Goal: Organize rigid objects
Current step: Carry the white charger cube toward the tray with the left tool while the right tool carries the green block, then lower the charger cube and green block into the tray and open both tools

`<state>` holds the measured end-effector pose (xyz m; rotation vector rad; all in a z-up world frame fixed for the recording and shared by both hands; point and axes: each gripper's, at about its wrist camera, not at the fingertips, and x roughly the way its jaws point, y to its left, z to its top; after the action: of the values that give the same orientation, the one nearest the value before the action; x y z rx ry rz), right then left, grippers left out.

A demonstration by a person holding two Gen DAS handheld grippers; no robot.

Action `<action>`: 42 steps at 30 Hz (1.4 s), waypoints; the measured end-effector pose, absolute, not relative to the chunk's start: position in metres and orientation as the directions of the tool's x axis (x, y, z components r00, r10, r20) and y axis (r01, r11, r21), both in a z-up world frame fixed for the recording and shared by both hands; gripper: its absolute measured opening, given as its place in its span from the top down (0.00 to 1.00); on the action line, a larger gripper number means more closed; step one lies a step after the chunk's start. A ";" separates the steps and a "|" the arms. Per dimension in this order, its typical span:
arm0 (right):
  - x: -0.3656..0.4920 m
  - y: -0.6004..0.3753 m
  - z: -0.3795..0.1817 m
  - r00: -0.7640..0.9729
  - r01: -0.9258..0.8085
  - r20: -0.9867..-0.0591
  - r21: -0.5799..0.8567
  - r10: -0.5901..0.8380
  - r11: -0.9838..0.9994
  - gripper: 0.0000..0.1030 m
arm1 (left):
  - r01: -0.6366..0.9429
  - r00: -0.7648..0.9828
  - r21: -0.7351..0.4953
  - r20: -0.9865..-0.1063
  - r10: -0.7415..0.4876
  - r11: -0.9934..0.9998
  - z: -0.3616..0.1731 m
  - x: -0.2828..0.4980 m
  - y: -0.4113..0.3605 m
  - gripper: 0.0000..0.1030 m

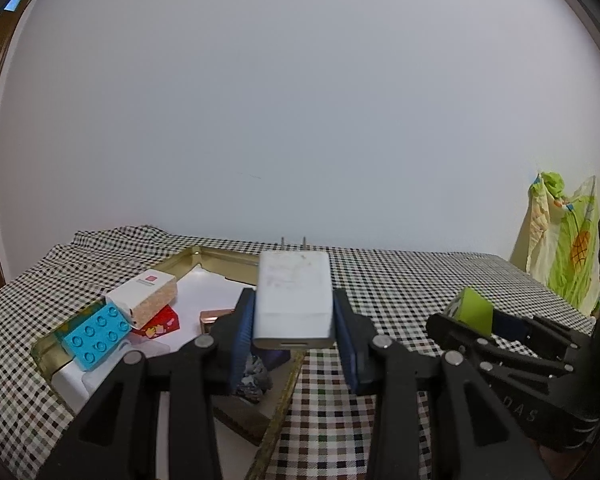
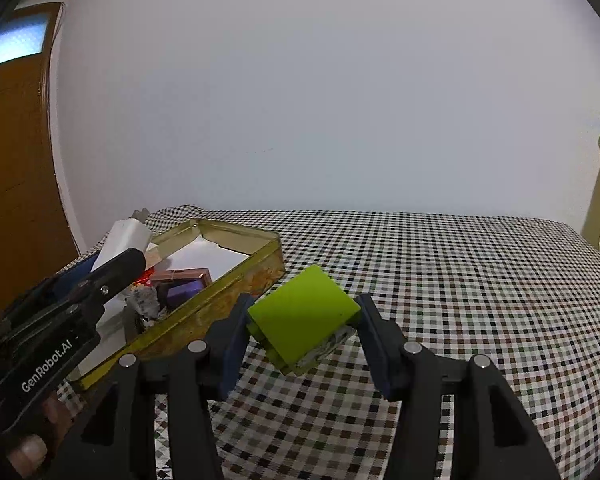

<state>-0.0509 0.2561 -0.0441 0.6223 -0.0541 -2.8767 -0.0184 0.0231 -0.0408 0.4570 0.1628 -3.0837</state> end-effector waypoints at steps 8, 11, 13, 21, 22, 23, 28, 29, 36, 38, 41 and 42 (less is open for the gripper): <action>-0.056 0.247 -0.045 -0.881 0.216 -0.410 0.095 -0.236 -0.972 0.47 | 0.047 -0.956 -0.113 -0.293 -0.012 -0.992 -0.040 -0.015 0.014 0.64; -0.057 0.242 -0.045 -0.876 0.231 -0.413 0.095 -0.249 -0.968 0.47 | 0.052 -0.954 -0.112 -0.300 -0.016 -0.992 -0.038 -0.018 0.015 0.64; -0.059 0.238 -0.046 -0.872 0.240 -0.415 0.097 -0.258 -0.966 0.47 | 0.057 -0.953 -0.111 -0.302 -0.021 -0.992 -0.038 -0.017 0.013 0.64; -0.069 0.220 -0.046 -0.858 0.285 -0.421 0.087 -0.294 -0.955 0.47 | 0.100 -0.942 -0.100 -0.331 -0.062 -0.990 -0.037 -0.016 -0.010 0.64; -0.072 0.217 -0.045 -0.853 0.294 -0.424 0.090 -0.303 -0.952 0.47 | 0.110 -0.940 -0.101 -0.335 -0.070 -0.989 -0.035 -0.016 -0.015 0.64; -0.075 0.213 -0.044 -0.850 0.302 -0.424 0.092 -0.312 -0.949 0.47 | 0.123 -0.937 -0.099 -0.341 -0.083 -0.987 -0.033 -0.016 -0.020 0.64; -0.095 0.189 -0.028 -0.833 0.354 -0.424 0.081 -0.354 -0.932 0.47 | 0.175 -0.906 -0.083 -0.405 -0.128 -0.981 -0.024 -0.026 -0.043 0.64; -0.100 0.182 -0.024 -0.828 0.366 -0.428 0.075 -0.361 -0.928 0.47 | 0.180 -0.898 -0.074 -0.419 -0.133 -0.981 -0.023 -0.029 -0.046 0.64; -0.139 0.135 -0.021 -0.772 0.419 -0.504 0.056 -0.388 -0.906 0.47 | 0.209 -0.844 -0.043 -0.513 -0.158 -0.977 -0.029 -0.049 -0.065 0.64; -0.150 0.122 -0.026 -0.752 0.421 -0.539 0.049 -0.379 -0.906 0.47 | 0.213 -0.833 -0.034 -0.529 -0.163 -0.977 -0.034 -0.050 -0.070 0.64; -0.160 0.109 -0.031 -0.733 0.430 -0.567 0.042 -0.376 -0.902 0.47 | 0.216 -0.820 -0.032 -0.549 -0.163 -0.976 -0.039 -0.052 -0.073 0.64; -0.162 0.106 -0.033 -0.728 0.432 -0.574 0.041 -0.375 -0.901 0.47 | 0.213 -0.816 -0.033 -0.556 -0.159 -0.976 -0.041 -0.053 -0.074 0.64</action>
<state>-0.1619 0.1061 -0.0332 0.8254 0.1320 -2.5707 -0.0533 -0.0740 -0.0408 0.8506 0.1388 -2.8166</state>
